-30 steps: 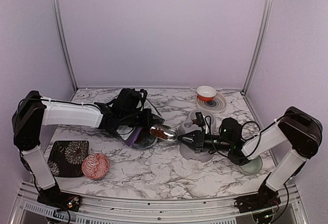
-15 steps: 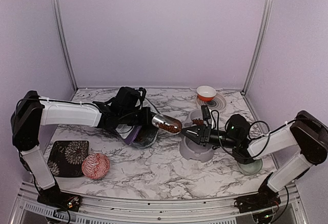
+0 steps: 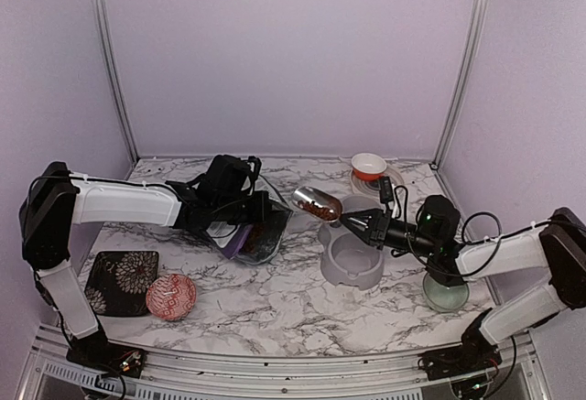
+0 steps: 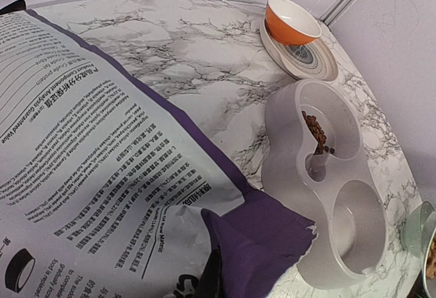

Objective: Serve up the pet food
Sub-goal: Place the pet food in the pet food bowl.

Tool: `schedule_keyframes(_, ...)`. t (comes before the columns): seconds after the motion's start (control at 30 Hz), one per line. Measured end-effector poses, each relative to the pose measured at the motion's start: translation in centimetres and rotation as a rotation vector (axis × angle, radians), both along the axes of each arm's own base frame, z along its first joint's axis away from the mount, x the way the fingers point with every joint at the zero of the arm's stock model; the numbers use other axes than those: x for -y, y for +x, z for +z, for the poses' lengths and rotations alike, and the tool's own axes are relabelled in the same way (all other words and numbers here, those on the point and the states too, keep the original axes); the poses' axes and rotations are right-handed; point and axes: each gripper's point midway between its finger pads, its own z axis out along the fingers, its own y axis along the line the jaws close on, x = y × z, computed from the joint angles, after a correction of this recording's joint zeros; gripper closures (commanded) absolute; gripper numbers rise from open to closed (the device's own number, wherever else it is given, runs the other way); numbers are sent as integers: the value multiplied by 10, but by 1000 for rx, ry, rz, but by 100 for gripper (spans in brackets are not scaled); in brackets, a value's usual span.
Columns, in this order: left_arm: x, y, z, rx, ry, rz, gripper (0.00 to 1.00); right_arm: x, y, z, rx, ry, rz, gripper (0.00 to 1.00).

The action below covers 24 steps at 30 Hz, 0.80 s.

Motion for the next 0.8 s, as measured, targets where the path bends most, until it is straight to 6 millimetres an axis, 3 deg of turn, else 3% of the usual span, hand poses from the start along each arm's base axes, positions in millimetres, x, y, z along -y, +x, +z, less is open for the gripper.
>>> schedule_keyframes(0.23,0,0,0,0,0,0,100,29,13,7,20,-33,-103,100)
schedule_keyframes(0.43,0,0,0,-1,-1,-1,100,58,17,-4,0,-84,-183,100)
schedule_keyframes(0.6,0,0,0,-3,-4,-3,100,78,14,-17,-32,-128,-237,100)
schedule_keyframes(0.8,0,0,0,-3,-5,-4,100,89,2,-29,-63,-166,-259,100)
